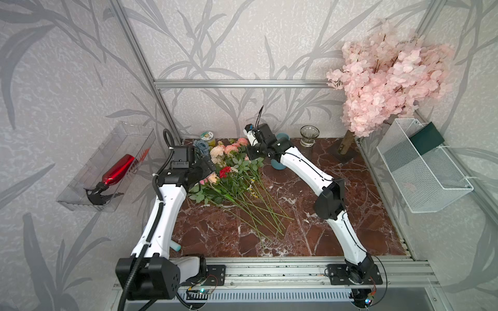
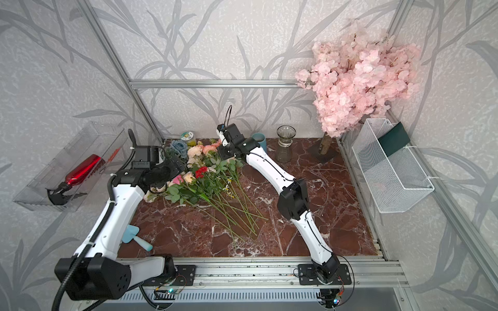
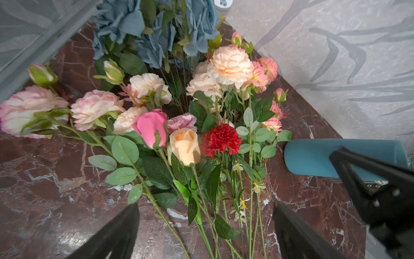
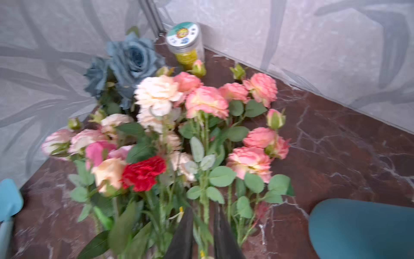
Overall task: Place the pink flowers into the vase
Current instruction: Place the flower at the center of the board, then pick up the flower at the center of the board.
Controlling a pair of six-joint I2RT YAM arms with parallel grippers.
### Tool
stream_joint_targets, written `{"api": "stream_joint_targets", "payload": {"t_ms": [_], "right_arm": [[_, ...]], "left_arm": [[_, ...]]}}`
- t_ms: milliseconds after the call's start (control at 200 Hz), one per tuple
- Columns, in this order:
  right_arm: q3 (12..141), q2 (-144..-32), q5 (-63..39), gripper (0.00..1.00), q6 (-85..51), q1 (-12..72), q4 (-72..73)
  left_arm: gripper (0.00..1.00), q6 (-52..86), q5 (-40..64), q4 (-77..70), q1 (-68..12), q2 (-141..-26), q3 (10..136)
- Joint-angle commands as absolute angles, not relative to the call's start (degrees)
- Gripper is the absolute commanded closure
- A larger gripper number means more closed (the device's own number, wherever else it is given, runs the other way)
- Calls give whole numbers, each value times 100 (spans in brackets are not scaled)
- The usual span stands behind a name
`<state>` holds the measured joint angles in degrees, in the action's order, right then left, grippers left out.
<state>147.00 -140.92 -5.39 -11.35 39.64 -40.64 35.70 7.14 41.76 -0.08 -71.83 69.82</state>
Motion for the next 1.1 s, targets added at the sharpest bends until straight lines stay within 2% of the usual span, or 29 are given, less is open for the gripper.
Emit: {"api": "stream_joint_targets", "payload": {"t_ms": [0, 115, 305, 730, 1095], "right_arm": [[15729, -14930, -970, 79, -1320, 3882, -4783], [16284, -15426, -1463, 77, -1362, 3764, -4918], [15147, -15133, -1847, 75, -1354, 3753, -4238], [14880, -15269, -1934, 74, -1195, 3814, -4369], [15391, -15650, -2069, 74, -1194, 3832, -4560]], "left_arm": [[7, 3409, 505, 4204, -250, -7399, 7191], [7, 3423, 344, 4175, -269, -7597, 7244], [7, 3489, 269, 4186, -242, -7886, 7348], [7, 3535, 202, 4136, -248, -7877, 7301], [7, 3464, 88, 4169, -220, -7839, 7293]]}}
